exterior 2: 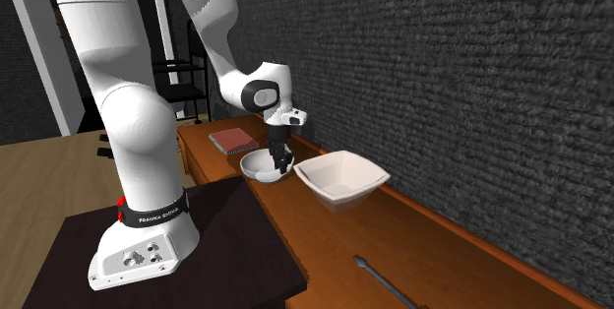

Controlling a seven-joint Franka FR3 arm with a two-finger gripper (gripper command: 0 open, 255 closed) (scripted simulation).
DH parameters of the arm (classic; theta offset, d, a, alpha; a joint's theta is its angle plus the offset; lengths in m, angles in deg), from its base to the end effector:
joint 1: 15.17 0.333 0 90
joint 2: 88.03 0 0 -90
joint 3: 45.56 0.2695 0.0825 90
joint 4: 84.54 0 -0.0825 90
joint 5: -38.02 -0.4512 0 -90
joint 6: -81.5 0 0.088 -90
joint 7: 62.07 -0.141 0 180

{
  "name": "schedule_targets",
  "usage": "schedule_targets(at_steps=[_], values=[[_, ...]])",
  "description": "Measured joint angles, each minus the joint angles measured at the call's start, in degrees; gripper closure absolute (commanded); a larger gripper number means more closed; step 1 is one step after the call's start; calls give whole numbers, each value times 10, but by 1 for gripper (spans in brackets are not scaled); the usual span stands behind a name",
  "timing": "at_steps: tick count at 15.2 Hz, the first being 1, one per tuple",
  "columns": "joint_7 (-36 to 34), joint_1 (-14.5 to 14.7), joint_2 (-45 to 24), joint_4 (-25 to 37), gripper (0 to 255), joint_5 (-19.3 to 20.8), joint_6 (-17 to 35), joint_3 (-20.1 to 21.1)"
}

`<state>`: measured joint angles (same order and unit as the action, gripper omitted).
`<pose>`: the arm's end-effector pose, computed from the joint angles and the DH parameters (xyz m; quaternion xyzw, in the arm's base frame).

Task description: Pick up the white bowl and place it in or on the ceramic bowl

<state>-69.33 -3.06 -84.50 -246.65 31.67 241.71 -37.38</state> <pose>0.3763 0.1325 0.0784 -0.9979 -0.0617 -0.0101 0.0180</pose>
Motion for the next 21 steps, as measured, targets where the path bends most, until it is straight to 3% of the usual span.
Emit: schedule_targets(at_steps=[9, 21], values=[[0, 0, 7, -1, 255, -1, -6, 0], [1, 3, 121, 10, 255, -6, -131, -3]])
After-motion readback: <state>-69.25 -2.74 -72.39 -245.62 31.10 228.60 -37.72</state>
